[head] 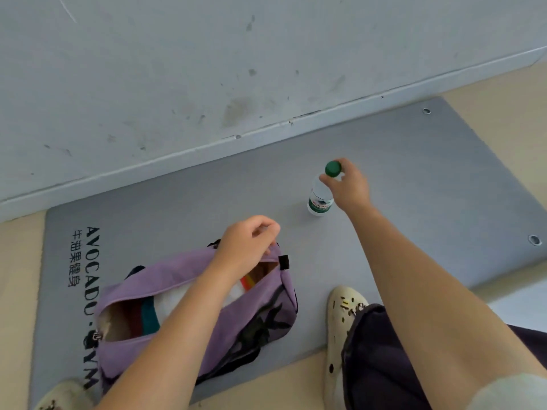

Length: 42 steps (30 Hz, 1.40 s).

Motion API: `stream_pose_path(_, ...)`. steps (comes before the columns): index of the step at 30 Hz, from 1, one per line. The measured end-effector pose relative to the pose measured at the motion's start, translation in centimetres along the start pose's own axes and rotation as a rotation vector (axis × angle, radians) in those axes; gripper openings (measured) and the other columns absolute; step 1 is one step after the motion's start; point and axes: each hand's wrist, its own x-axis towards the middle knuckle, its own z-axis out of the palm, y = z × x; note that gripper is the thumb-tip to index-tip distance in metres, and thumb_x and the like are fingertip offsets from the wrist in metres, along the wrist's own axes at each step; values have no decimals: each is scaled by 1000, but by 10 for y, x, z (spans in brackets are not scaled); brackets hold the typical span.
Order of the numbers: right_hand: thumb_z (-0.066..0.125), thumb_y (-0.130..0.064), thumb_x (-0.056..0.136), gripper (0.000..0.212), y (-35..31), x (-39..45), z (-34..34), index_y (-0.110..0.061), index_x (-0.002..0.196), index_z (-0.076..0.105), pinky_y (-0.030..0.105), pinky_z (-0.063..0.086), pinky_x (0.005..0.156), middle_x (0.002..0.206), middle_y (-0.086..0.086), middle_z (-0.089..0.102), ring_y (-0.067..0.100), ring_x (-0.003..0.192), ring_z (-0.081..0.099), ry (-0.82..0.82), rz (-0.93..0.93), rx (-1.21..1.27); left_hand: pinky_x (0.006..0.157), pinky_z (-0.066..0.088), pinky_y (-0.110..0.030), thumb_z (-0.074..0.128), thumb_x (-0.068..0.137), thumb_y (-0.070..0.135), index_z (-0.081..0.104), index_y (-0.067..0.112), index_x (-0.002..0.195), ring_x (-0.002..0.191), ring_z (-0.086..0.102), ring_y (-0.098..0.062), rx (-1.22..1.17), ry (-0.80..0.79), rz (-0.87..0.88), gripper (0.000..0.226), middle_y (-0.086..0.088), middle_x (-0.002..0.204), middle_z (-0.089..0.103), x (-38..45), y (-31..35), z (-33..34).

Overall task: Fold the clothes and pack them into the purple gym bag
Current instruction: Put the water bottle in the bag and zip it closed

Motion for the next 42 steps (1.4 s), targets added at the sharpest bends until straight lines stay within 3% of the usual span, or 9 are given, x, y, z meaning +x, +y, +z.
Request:
stream_pose_path(6, 76, -27, 82, 31, -25, -8, 2, -14, 106, 61, 25, 37, 72, 92, -5, 58, 17, 88, 54, -22, -89, 23, 77, 42, -13, 64, 87, 34, 63, 43, 78, 84, 60, 5, 143, 69, 93, 12, 19, 90, 67, 3, -3, 4)
stream_pose_path(9, 75, -30, 82, 34, -72, -32, 4, -15, 109, 61, 23, 37, 74, 96, -6, 59, 16, 93, 54, -84, -193, 91, 87, 41, -17, 67, 88, 27, 62, 37, 101, 96, 56, -5, 148, 190, 145, 17, 11, 112, 56, -2, 17, -11)
stream_pose_path(14, 74, -28, 84, 28, -170, -107, 3, -17, 108, 64, 18, 45, 75, 95, -7, 64, 10, 89, 61, -277, -345, 305, 98, 28, -21, 73, 82, 41, 37, 32, 144, 120, 34, 2, 137, 317, 145, 72, 20, 131, 35, -44, 48, -79)
stream_pose_path(20, 73, -38, 84, 23, -239, -209, 7, -19, 96, 69, 31, 58, 69, 89, 3, 69, 11, 81, 66, -520, -327, 560, 69, 49, -20, 84, 55, 57, 56, 45, 116, 92, 64, 2, 28, 257, 21, 69, 22, 102, 68, -146, 51, -154)
stream_pose_path(24, 76, -55, 71, 60, -226, -254, 17, -24, 118, 55, 39, 59, 83, 104, -3, 73, 15, 99, 70, -839, -204, 491, 55, 50, -11, 83, 50, 60, 67, 41, 100, 78, 70, 2, -196, 275, -15, 56, 20, 91, 74, -203, 27, -162)
stream_pose_path(29, 77, -40, 79, 63, -186, -301, 33, -22, 133, 49, 45, 50, 101, 124, 2, 67, 23, 114, 65, -1263, -71, 248, 77, 60, -41, 85, 49, 52, 67, 14, 113, 91, 73, -28, -691, 268, -163, 76, -8, 97, 76, -222, 5, -150)
stream_pose_path(34, 72, -20, 87, 50, -169, -315, 41, -19, 133, 53, 47, 50, 100, 126, 6, 66, 22, 118, 62, -1270, -83, 260, 86, 57, -45, 89, 47, 51, 71, 22, 105, 92, 73, -25, -571, 150, -129, 67, -4, 98, 76, -221, -4, -136)
stream_pose_path(38, 75, -12, 83, 51, -135, -313, 49, -19, 129, 54, 48, 53, 95, 122, 9, 67, 26, 115, 64, -1193, -23, 303, 87, 55, -37, 72, 51, 82, 70, 33, 108, 95, 72, -13, -469, 72, -171, 76, 8, 103, 75, -218, -21, -122)
stream_pose_path(42, 80, -14, 77, 47, -101, -297, 60, -16, 120, 60, 45, 58, 86, 113, 7, 72, 26, 106, 68, -959, 39, 309, 67, 48, -28, 51, 87, 65, 73, 22, 79, 75, 67, -9, -451, 407, -449, 48, 6, 84, 74, -210, -73, -110)
